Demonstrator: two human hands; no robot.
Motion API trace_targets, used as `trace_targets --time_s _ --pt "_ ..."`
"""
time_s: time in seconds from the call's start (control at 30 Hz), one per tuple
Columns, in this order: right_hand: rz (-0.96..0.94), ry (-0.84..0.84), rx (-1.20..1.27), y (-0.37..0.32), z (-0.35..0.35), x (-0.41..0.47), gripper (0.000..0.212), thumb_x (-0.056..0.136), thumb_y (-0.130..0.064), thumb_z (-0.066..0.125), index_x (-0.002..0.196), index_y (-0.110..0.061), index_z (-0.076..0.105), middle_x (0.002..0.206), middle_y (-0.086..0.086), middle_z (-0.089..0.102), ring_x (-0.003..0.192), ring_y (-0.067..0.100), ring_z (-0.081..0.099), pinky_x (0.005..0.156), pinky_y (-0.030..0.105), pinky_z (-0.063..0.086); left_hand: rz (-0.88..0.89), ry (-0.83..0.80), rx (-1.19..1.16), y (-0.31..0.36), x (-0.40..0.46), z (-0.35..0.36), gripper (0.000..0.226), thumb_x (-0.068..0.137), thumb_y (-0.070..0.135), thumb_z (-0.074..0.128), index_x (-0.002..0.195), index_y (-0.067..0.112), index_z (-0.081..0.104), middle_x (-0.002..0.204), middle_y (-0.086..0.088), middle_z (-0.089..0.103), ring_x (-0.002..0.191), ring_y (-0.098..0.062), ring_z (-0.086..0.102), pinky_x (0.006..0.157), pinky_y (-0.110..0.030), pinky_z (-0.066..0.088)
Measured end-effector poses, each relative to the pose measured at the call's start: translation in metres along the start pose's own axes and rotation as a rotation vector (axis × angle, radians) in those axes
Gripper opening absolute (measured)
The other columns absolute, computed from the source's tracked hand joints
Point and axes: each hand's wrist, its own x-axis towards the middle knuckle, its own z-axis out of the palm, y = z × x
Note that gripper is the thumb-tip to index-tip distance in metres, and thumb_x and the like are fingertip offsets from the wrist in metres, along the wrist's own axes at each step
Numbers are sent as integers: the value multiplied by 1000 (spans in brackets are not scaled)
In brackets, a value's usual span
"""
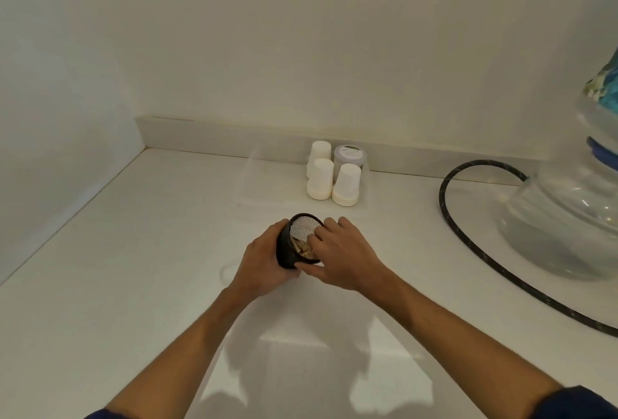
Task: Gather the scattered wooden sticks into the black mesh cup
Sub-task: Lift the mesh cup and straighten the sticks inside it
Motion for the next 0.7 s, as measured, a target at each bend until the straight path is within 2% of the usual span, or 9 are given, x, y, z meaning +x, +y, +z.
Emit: trace_targets --time_s 0.07,0.17,0.27,0.33,0.4,0.5,0.6,0.7 --pt "136 -42 171 -5 0 3 55 90 -63 47 97 -12 65 92 4 66 87 22 54 71 33 38 -10 6 3 1 0 2 89 53 34 83 134 26 48 116 15 64 101 -6 62 86 -24 51" --pt "355 -87 448 -16 -1 5 52 83 -66 54 99 -17 65 91 1 66 84 18 56 67 31 45 -39 8 17 0 -2 6 87 55 38 82 134 28 47 116 16 65 101 -5 62 86 -25 51" --pt "447 -81 587 -22 -2 4 49 80 -64 59 100 -20 67 88 -2 69 78 17 61 67 33 51 -59 25 20 0 -4 9 84 56 38 83 132 30 48 112 18 65 98 -4 62 84 -23 52" --pt "450 -62 625 -23 -2 2 49 82 -65 56 103 -21 66 90 -3 70 77 17 62 67 32 52 -61 39 16 -1 -5 8 80 56 41 83 129 34 49 109 21 65 96 -1 62 79 -13 49" --pt "421 -53 632 -25 -2 0 56 85 -68 49 114 -22 63 99 -2 72 85 20 65 72 33 52 -60 53 19 -1 -4 7 80 58 43 83 129 35 48 110 22 65 96 1 62 77 -6 44" --pt "384 -111 536 -25 -2 -2 71 88 -73 38 134 -19 51 111 3 70 96 24 65 78 35 49 -49 67 27 -2 -4 6 81 58 42 82 130 32 48 113 19 65 98 -2 63 81 -15 48" --pt "454 -113 502 -24 -6 3 75 84 -80 33 123 -19 54 103 1 70 86 22 64 70 34 48 -21 67 26 1 -4 9 83 58 39 84 132 28 48 116 17 65 99 -4 63 82 -20 52" --pt "505 -217 516 -24 -9 11 74 81 -82 34 113 -19 56 98 -1 65 82 22 59 68 34 44 -1 77 11 7 -4 13 86 59 41 80 136 20 47 122 11 64 103 -7 62 86 -23 51"
